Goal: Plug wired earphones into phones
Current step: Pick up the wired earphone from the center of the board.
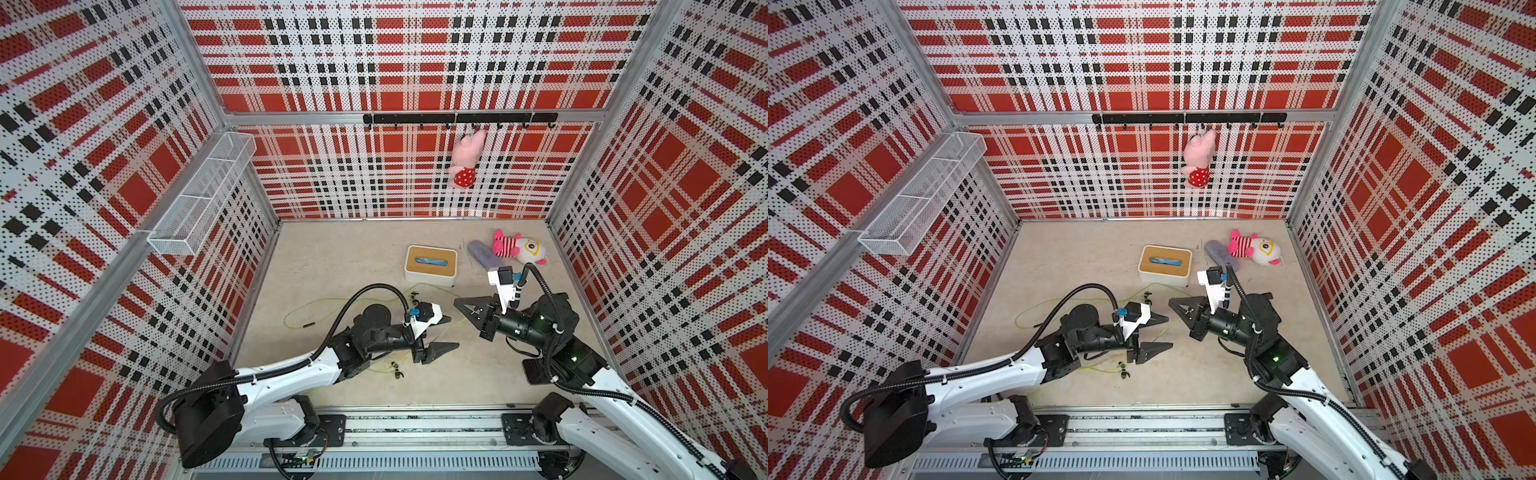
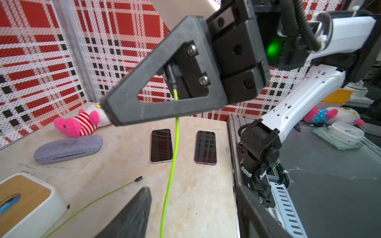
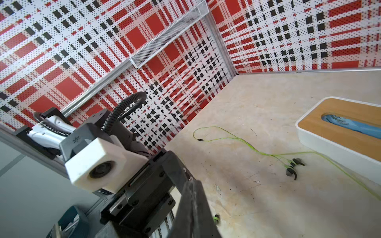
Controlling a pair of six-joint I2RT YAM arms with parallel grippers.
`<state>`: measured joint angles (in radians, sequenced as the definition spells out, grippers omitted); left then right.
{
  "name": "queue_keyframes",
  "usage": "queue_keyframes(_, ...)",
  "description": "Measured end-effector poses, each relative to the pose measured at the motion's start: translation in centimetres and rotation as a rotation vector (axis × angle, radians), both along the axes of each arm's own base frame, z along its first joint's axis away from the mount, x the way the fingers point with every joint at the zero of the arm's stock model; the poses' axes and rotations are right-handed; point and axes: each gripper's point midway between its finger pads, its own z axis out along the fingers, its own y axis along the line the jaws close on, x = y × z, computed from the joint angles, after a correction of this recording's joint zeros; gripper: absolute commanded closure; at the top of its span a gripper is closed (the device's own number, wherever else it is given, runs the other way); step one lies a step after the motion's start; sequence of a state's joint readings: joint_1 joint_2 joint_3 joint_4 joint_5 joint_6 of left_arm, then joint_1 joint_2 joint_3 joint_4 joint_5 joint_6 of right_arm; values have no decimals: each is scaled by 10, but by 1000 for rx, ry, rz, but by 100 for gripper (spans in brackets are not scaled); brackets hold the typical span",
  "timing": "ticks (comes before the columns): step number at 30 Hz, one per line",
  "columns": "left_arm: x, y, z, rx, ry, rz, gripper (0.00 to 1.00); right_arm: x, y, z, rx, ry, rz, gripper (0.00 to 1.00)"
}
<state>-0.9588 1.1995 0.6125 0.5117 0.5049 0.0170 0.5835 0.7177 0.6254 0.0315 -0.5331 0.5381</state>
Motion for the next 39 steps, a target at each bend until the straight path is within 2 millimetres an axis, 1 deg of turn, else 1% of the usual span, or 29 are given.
queue_keyframes(2,-4,-2,6,-14,-1,-26,40,-4,2,4,-4,-28,27,100)
queue_keyframes(6,-6,-5,19,-40,-11,-57,42,-14,7,9,-14,-75,87,100)
queue_keyframes(11,-5,-11,25,-48,-14,-76,48,-20,13,10,-26,-98,140,100)
queue_keyframes(12,-5,-12,25,-48,-11,-83,52,-21,13,9,-28,-99,146,100)
queue_keyframes(16,-6,-16,24,-46,2,-107,72,-25,17,8,-32,-106,174,100)
queue_keyframes(18,-7,-18,24,-49,9,-116,80,-26,17,8,-33,-110,182,100)
queue_keyframes(20,-8,-18,25,-56,16,-121,95,-28,18,8,-35,-116,191,100)
queue_keyframes(21,-8,-18,27,-62,13,-127,100,-28,18,8,-35,-119,196,100)
queue_keyframes(22,-9,-19,28,-68,20,-133,100,-29,18,8,-35,-121,198,100)
queue_keyframes(23,-10,-19,28,-72,15,-137,100,-29,18,9,-36,-124,199,93)
queue_keyframes(24,-10,-19,29,-74,26,-138,100,-29,18,9,-36,-127,200,84)
queue_keyframes(25,-10,-19,29,-77,24,-140,100,-30,18,10,-36,-128,202,70)
queue_keyframes(27,-10,-19,32,-87,23,-139,100,-29,18,11,-41,-138,199,36)
queue_keyframes(28,-9,-19,33,-94,19,-137,100,-29,18,12,-46,-139,193,30)
queue_keyframes(29,-9,-19,34,-98,16,-134,100,-28,17,13,-50,-141,186,28)
queue_keyframes(31,-6,-16,31,-99,14,-116,100,-25,15,18,-62,-151,161,27)
queue_keyframes(34,-2,-11,25,-92,19,-87,100,-25,10,29,-69,-172,134,29)
queue_keyframes(37,0,-6,24,-94,17,-62,100,-27,6,37,-68,-186,117,31)
queue_keyframes(39,0,-1,26,-102,7,-47,100,-28,4,39,-69,-184,108,27)
